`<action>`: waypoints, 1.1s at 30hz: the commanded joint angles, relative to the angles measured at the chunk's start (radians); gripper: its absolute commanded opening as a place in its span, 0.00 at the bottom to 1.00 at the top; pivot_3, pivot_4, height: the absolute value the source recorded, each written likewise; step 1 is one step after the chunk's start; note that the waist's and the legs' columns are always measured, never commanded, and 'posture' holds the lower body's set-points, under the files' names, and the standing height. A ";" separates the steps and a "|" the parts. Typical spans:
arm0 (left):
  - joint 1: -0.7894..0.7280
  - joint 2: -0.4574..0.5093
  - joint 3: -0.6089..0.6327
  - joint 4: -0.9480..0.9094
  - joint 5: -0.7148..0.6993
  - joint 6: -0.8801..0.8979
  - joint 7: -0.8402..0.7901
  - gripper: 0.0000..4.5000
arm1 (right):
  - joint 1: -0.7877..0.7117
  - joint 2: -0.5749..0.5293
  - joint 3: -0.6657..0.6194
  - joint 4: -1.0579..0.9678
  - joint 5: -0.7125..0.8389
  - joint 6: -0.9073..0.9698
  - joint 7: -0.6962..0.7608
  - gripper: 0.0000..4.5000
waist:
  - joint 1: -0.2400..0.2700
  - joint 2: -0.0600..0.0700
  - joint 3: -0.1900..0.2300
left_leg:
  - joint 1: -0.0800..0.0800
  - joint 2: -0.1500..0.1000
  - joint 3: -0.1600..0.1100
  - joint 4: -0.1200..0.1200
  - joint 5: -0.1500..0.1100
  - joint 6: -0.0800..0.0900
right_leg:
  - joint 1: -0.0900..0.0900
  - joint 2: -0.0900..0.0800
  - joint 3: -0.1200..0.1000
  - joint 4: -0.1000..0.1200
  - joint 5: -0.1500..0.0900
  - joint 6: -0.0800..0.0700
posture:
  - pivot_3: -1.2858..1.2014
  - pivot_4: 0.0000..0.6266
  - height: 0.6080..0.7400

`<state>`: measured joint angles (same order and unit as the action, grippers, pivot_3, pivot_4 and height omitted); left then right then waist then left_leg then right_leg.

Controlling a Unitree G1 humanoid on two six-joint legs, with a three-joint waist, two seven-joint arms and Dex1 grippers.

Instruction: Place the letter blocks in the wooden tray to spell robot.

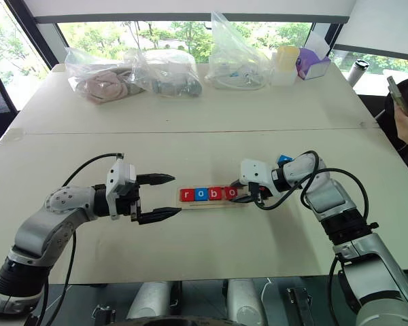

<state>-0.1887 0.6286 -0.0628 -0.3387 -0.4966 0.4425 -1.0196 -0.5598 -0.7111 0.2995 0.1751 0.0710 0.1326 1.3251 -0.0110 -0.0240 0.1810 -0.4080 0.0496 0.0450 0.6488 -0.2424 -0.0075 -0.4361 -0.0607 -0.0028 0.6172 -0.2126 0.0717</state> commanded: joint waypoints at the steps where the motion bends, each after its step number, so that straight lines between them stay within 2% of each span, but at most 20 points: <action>1: -0.006 0.000 0.003 -0.019 0.003 -0.026 -0.001 1.00 | -0.019 0.005 -0.007 -0.009 0.001 -0.012 0.003 0.25 | 0.000 0.000 0.000 | 0.000 0.000 0.000 0.000 0.000 0.000 | 0.000 0.000 0.000 0.000 0.000 0.000 | 0.52 0.24 1.00; 7: -0.005 -0.005 0.005 -0.020 0.005 -0.025 0.002 1.00 | -0.026 0.020 -0.006 0.003 -0.008 -0.012 0.001 0.25 | 0.000 0.000 0.000 | 0.000 0.000 0.000 0.000 0.000 0.000 | 0.000 0.000 0.000 0.000 0.000 0.000 | 0.52 0.24 1.00; 13: 0.001 -0.009 0.005 -0.022 0.008 -0.026 0.007 1.00 | -0.039 0.033 -0.007 0.017 -0.011 -0.016 -0.002 0.95 | 0.000 0.000 0.000 | 0.000 0.000 0.000 0.000 0.000 0.000 | 0.000 0.000 0.000 0.001 0.000 0.000 | 0.52 0.24 1.00; 14: 0.002 -0.010 0.005 -0.024 0.008 -0.025 0.008 1.00 | -0.040 0.033 -0.007 0.017 -0.010 -0.016 -0.002 0.98 | 0.000 0.000 0.000 | 0.000 0.000 0.000 0.000 0.000 0.000 | 0.000 0.000 0.000 0.001 0.000 0.000 | 0.52 0.24 1.00; 33: -0.005 -0.018 -0.005 -0.022 0.009 -0.025 0.018 1.00 | -0.091 0.054 -0.017 0.085 -0.026 -0.057 -0.028 0.98 | 0.000 0.000 0.000 | 0.000 0.000 0.000 0.000 0.000 0.000 | 0.000 0.000 0.000 0.001 0.000 0.000 | 0.52 0.24 1.00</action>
<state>-0.1876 0.6146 -0.0652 -0.3384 -0.4879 0.4412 -1.0006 -0.6246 -0.6620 0.3001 0.2649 0.0414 0.0911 1.3004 -0.0115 -0.0240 0.1810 -0.4078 0.0496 0.0450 0.6490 -0.2423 -0.0074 -0.4361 -0.0605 -0.0028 0.6184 -0.2125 0.0717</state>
